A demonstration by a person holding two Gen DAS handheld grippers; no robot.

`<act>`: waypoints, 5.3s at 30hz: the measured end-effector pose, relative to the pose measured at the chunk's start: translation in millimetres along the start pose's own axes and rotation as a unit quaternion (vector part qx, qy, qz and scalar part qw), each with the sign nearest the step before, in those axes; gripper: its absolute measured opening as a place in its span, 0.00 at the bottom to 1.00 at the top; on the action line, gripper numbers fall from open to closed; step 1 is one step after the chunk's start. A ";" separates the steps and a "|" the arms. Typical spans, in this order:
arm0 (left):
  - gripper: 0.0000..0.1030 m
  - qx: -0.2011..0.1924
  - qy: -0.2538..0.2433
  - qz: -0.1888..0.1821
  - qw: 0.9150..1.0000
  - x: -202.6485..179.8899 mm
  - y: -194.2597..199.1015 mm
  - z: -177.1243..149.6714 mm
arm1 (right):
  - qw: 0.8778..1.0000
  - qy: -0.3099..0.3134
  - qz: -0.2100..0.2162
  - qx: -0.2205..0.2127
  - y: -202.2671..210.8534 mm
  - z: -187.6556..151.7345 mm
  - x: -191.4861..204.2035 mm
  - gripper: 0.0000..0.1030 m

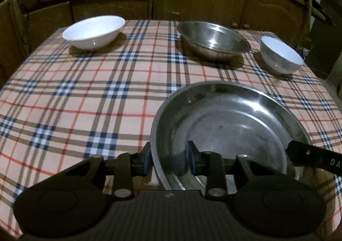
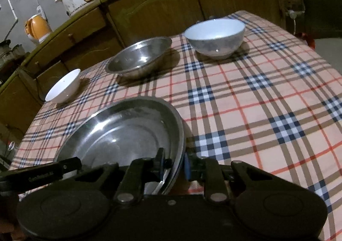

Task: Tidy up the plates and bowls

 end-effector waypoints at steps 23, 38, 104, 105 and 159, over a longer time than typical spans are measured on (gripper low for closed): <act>0.31 -0.075 0.010 0.018 0.997 33.9 66.9 27.0 | 0.997 0.049 0.027 -0.046 39.5 25.2 61.5 0.24; 0.31 -0.094 0.045 0.054 0.993 98.7 83.9 34.3 | 0.993 0.098 0.064 -0.034 23.4 24.4 137.9 0.24; 0.38 -0.105 0.123 0.115 0.980 206.3 74.5 21.6 | 0.989 0.130 0.069 -0.029 -4.1 5.7 201.7 0.41; 0.41 -0.106 0.127 0.114 0.980 202.3 78.8 19.5 | 0.989 0.129 0.068 -0.034 4.9 6.1 198.1 0.43; 0.19 -0.023 0.000 -0.024 0.999 -53.9 -149.5 165.6 | 1.000 -0.007 -0.001 -0.009 -159.4 155.5 -6.8 0.29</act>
Point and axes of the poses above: each gripper's, at about its wrist camera, not at the fingertips, and y roughly against the way its jaws point, x to its left, z to its top, the point moved 4 cm from there along -y, roughly the way its jaws point, and after that the axes turned 11 degrees about y, right-handed, at the moved point
